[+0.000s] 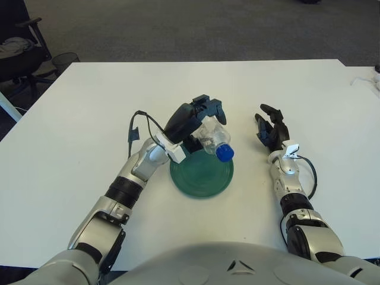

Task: Put the bottle into the plate.

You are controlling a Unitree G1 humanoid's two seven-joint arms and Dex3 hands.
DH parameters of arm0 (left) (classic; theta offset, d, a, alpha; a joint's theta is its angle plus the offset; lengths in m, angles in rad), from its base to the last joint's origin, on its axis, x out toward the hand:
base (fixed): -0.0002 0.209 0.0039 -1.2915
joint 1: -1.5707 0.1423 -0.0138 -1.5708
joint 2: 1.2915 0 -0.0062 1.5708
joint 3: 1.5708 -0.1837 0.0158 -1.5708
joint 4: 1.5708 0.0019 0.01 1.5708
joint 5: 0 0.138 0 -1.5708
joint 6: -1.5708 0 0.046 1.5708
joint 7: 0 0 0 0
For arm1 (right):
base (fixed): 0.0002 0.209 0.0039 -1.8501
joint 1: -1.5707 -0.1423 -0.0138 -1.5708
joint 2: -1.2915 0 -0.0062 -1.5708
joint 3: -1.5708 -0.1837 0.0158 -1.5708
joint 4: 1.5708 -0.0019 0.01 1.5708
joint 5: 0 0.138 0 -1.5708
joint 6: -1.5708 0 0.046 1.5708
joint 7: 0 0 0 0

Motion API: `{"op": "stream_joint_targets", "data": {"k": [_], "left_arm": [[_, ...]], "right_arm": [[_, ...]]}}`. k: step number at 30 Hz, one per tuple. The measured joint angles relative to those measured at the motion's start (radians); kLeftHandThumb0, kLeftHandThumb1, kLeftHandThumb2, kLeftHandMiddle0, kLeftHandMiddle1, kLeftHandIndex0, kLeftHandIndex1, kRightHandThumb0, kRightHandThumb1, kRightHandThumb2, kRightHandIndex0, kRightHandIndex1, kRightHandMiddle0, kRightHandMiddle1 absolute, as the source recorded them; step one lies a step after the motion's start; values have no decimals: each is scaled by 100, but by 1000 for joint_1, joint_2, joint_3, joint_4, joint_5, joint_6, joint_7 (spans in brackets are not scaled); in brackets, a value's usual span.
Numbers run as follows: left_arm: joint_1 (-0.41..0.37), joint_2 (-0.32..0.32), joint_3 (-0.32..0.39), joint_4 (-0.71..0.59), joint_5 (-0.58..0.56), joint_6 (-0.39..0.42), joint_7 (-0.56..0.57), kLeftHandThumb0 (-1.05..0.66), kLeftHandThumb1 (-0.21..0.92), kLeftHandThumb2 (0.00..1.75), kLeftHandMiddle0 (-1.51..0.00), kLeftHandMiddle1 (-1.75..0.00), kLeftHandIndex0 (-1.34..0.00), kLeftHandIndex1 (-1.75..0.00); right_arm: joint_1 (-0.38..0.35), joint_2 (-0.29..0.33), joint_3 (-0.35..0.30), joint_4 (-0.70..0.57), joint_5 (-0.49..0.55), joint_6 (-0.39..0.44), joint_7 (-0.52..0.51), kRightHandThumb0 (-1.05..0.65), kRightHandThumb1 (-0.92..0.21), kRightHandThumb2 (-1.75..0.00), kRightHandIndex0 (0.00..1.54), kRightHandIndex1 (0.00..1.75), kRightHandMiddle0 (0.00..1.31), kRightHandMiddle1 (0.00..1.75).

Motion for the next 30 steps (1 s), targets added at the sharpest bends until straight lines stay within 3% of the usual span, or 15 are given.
{"op": "stream_joint_targets", "data": {"k": [17,30], "left_arm": [[14,47,-8,-69,87,84,-77,0,8,157,-82,-166,-56,-175],[17,69,-20,-65,183,65,-28,0,9,156,-80,-168,-55,-175]], "right_arm": [[0,3,0,0,2,0,-1,-52,-85,-60,36,0,0,78],[0,3,0,0,2,0,-1,-52,-84,-61,37,1,0,75]]}}
